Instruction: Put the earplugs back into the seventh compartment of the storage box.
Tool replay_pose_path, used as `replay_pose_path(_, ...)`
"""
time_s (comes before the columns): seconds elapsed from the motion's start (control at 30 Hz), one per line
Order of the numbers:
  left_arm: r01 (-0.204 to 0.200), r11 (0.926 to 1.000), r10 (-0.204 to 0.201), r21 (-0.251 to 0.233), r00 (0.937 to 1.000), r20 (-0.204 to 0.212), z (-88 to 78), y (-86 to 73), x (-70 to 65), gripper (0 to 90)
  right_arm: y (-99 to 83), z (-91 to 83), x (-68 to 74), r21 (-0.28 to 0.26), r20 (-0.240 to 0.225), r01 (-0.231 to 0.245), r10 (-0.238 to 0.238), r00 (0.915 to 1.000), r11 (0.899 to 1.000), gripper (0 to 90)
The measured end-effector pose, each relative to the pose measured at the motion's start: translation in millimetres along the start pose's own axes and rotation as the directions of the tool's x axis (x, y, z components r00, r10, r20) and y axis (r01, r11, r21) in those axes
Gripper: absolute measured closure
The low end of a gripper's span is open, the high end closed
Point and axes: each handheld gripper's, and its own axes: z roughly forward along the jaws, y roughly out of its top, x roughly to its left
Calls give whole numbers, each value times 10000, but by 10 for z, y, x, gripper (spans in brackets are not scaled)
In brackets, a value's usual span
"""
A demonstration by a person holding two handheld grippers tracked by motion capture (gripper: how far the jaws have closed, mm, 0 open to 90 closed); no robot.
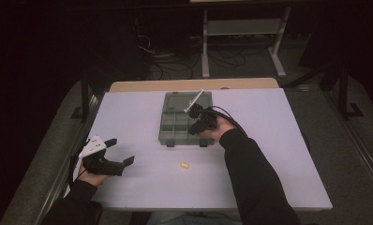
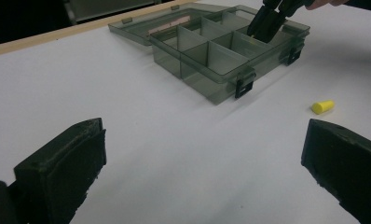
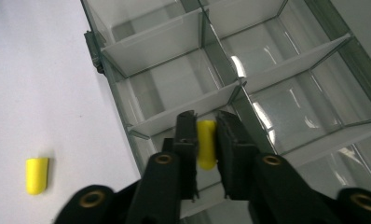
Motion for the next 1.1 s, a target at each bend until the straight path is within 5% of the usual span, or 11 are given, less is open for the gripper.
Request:
replay_pose_path(0.27,16,10000,-16,5,10000,4,3,0,-1,0,9,-134,66,-354,158,119,-113,9998,9993,674)
replay_pose_path(0.7,7,10000,-7,31,10000,-31,2,0,-1,0,29,-383,319,-1090,622,291,-224,9978,9936,153)
replay_pose_path(0.93,16,10000,-16,30,10000,-22,3,-1,1,0,23,-430,452,-1343,680,464,-375,9970,9899,0)
replay_pose_path(1.1,6,10000,-6,32,10000,-28,2,-1,-1,0,10,-468,545,-1514,687,581,-481,9965,9868,0)
